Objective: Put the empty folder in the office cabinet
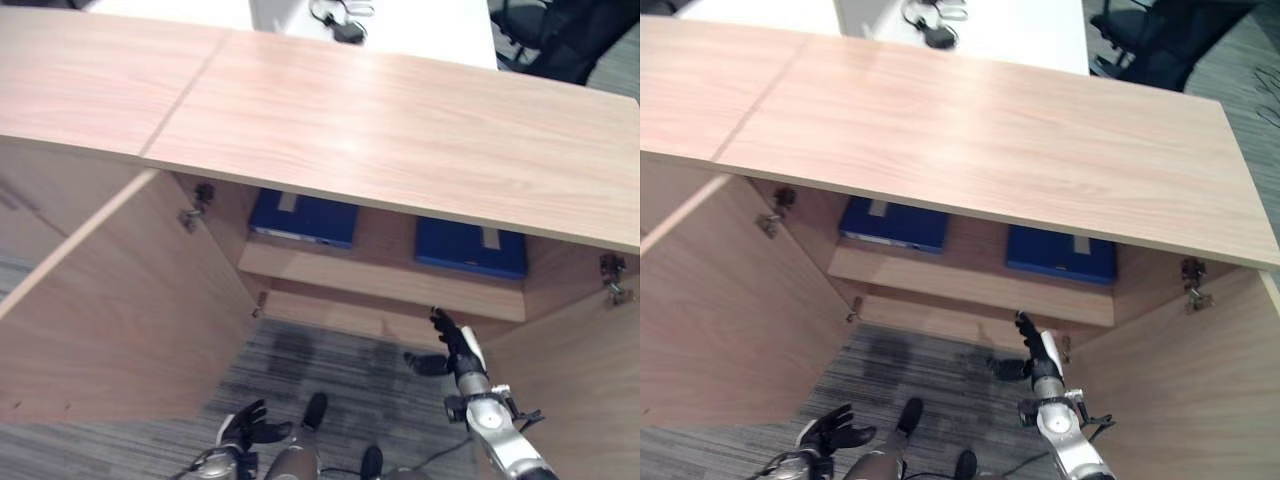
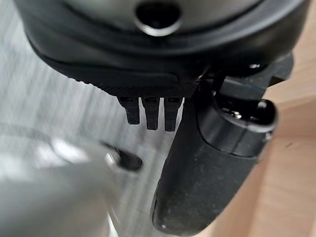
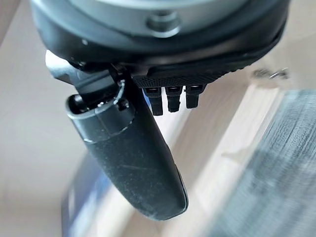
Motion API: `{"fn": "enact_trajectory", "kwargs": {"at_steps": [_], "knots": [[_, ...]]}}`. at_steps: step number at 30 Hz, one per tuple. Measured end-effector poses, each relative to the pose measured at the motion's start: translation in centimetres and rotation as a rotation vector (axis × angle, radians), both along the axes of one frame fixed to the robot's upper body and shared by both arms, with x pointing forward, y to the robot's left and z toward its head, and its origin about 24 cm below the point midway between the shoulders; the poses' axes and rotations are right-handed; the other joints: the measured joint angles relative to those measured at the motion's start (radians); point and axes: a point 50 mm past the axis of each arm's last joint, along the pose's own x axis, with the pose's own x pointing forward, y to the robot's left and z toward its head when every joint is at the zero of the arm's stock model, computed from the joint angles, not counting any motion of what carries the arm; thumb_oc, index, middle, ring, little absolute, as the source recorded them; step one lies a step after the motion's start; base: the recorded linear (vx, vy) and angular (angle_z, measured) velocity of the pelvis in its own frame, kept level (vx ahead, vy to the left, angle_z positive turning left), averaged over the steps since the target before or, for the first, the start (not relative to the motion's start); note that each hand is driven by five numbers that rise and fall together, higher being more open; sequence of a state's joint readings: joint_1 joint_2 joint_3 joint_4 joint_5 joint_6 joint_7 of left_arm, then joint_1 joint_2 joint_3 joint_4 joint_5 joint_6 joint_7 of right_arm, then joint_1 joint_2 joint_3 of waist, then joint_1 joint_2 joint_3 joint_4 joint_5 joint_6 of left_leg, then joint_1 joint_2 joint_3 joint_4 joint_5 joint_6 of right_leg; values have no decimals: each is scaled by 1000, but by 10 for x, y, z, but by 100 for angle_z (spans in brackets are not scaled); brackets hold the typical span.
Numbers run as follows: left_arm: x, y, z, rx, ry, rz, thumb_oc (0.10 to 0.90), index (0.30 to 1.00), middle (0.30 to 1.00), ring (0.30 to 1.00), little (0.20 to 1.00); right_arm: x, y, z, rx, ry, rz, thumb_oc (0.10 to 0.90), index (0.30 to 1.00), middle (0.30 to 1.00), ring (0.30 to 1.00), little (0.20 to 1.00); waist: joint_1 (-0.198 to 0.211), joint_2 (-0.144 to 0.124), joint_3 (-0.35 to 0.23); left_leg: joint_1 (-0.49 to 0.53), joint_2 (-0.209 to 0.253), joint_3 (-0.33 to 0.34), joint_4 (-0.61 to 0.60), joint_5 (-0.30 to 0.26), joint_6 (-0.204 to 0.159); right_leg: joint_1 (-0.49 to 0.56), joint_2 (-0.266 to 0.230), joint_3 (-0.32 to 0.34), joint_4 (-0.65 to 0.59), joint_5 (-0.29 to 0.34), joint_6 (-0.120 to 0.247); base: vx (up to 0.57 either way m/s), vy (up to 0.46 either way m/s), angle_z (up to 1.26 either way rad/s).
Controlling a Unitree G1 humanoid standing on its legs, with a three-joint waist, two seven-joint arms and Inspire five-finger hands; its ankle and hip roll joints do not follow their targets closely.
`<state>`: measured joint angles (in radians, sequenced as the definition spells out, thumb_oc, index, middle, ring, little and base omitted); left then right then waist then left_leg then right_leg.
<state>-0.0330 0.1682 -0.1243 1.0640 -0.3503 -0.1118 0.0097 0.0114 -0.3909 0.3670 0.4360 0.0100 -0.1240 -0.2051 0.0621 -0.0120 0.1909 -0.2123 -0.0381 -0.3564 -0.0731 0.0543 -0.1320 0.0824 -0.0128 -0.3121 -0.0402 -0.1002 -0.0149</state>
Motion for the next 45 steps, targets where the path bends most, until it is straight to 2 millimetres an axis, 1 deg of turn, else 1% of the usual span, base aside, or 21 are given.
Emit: {"fn": "enact_trajectory", "kwargs": {"at_steps": [1,4,5,6,7,9,11,12,13,14,15,16,17,20,22,26,36,37,39,43,45], "knots": [[-4,-5,-3,-9,15,-5,800,900,900,900,900,0,2,-1,-10,8,25,800,900,900,900,900,5,6,-5,-11,-10,7,22,17,17,8,-3,-27,-9,11,-4,-209,-33,103],[-24,-16,-9,-55,53,20,800,900,900,900,900,-3,-2,-3,-48,27,58,800,900,900,900,900,23,95,-51,-17,16,16,50,78,46,10,35,-98,4,11,1,-209,39,65],[-27,-15,-10,-53,58,27,800,900,900,900,900,-3,-3,-3,-51,25,58,800,900,900,900,900,26,109,-51,-25,30,77,36,55,73,7,42,-107,31,20,-3,-206,52,81],[-29,-13,-10,-48,59,29,800,900,900,900,900,-3,-4,-3,-56,25,57,800,900,900,900,900,23,116,-49,-32,55,173,29,11,107,-2,36,-124,59,35,-14,-180,3,127],[-23,-3,-7,-34,41,49,800,900,900,900,900,-2,-7,-4,-65,33,50,800,900,900,900,900,18,44,-43,-29,84,447,46,-18,94,-22,-59,-163,77,29,-30,-145,-1,126],[-27,9,-6,-2,54,61,800,900,900,900,900,0,-12,-1,-86,24,44,800,900,900,900,900,14,9,-41,-12,133,639,149,-9,81,-3,-118,-204,64,38,-29,-187,33,104],[-35,10,-9,-4,74,76,800,900,900,900,900,-7,-26,-4,-113,48,4,800,900,900,900,900,-10,22,-45,73,149,622,208,12,113,45,-156,-235,111,18,-8,-164,84,100],[-37,5,-10,-14,82,64,800,900,900,900,900,-14,-37,-6,-138,64,-17,800,900,900,900,900,-9,51,-46,101,153,621,235,156,219,44,-169,-234,193,-7,12,-163,107,156],[-37,-2,-11,-28,78,52,800,900,900,900,900,-25,-50,-11,-170,109,-48,800,900,900,900,900,-36,95,-54,125,158,594,179,154,219,-29,-206,-229,393,-65,37,-179,142,135],[-37,-5,-11,-35,73,51,800,900,900,900,900,-27,-52,-12,-175,117,-54,800,900,900,900,900,-36,94,-69,123,161,572,128,177,194,-66,-190,-212,395,-96,49,-172,149,159],[-29,11,-4,8,27,46,800,900,900,900,900,-21,-44,-11,-149,97,-48,800,900,900,900,900,-32,61,-87,127,130,540,-5,246,116,-128,-185,-198,201,-15,23,-197,225,111],[-23,17,-1,25,7,41,800,900,900,900,900,-17,-41,-9,-134,82,-53,800,900,900,900,900,-38,36,-75,117,132,532,-2,182,127,-132,-199,-201,162,69,42,-186,226,115],[-23,18,-2,27,34,50,800,900,900,900,900,-14,-38,-11,-105,82,-85,800,900,900,900,900,-22,42,-73,126,194,549,68,88,63,-121,-187,-246,162,87,30,-241,366,92],[-38,8,-10,-2,89,47,800,900,900,900,900,-21,-46,-12,-109,88,-116,800,900,900,900,900,-41,39,-76,203,258,575,96,17,-22,-73,-241,-336,192,88,55,-130,329,110],[-42,1,-11,-21,97,20,800,900,900,900,900,-24,-52,-14,-112,106,-149,800,900,900,900,900,-44,31,-76,237,210,549,27,-5,12,-55,-299,-379,218,99,98,-60,350,98],[-45,21,-8,59,108,-23,800,900,900,900,900,-23,-29,-19,-33,101,-132,800,900,900,900,900,-9,5,-77,255,108,516,46,-35,86,-24,-411,-382,251,184,90,-51,338,29],[-77,42,-11,104,197,38,800,900,900,900,900,-41,-14,-37,10,195,-162,800,900,900,900,900,19,-45,-64,267,21,472,95,-81,173,-21,-526,-343,387,296,140,-31,306,19],[-76,45,-11,117,196,52,800,900,900,900,900,-44,-9,-39,6,209,-142,800,900,900,900,900,23,-37,-58,283,26,456,89,-77,198,-65,-503,-275,429,262,174,-83,218,5],[-75,55,-8,155,197,60,800,900,900,900,900,-47,-2,-40,10,214,-103,800,900,900,900,900,2,-24,-47,274,60,422,72,-60,209,-117,-332,-119,439,90,182,-22,128,39],[-73,51,-9,155,193,25,800,900,900,900,900,-47,-2,-40,8,221,-92,800,900,900,900,900,-3,-36,-41,261,30,402,62,-50,213,-140,-222,-137,327,56,156,-18,37,28],[-77,46,-11,158,215,-2,800,900,900,900,900,-46,-3,-41,5,224,-90,800,900,900,900,900,6,-59,-40,266,1,398,58,-53,195,-110,-212,-195,226,76,83,-6,-13,14]]}}
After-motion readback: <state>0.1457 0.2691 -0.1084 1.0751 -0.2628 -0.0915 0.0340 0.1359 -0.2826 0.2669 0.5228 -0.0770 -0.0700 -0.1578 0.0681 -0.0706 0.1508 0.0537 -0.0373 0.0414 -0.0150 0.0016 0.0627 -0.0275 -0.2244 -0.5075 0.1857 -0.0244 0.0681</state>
